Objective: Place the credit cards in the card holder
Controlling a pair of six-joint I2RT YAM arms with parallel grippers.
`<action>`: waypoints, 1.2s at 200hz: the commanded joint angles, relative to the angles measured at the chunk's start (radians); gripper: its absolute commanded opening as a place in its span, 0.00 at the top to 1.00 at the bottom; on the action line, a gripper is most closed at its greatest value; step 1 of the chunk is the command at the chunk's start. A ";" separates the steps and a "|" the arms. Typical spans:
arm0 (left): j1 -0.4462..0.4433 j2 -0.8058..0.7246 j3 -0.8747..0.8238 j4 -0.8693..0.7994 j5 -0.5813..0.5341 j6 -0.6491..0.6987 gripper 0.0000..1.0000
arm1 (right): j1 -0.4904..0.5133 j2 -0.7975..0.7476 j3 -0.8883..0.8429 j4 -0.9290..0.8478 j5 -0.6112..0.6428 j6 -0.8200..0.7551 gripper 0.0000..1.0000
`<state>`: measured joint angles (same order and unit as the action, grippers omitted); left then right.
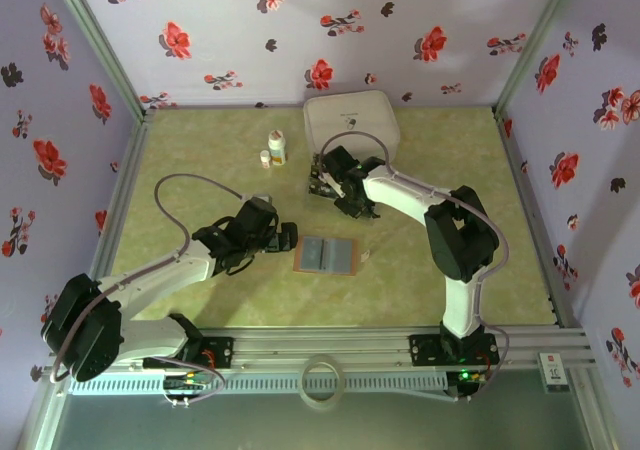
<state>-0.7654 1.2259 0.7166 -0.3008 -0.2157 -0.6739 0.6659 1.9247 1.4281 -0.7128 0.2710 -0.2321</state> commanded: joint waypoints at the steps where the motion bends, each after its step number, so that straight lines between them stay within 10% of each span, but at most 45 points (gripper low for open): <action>1: 0.011 0.011 -0.019 0.020 0.009 0.001 0.00 | 0.008 0.014 0.023 -0.034 0.025 -0.017 0.81; 240: 0.012 0.017 0.007 -0.028 0.057 0.037 0.00 | 0.078 -0.078 0.104 -0.154 0.005 -0.205 1.00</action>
<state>-0.7609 1.2308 0.7048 -0.2947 -0.1707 -0.6689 0.7261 1.9064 1.4818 -0.8024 0.2695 -0.4198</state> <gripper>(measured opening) 0.996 0.054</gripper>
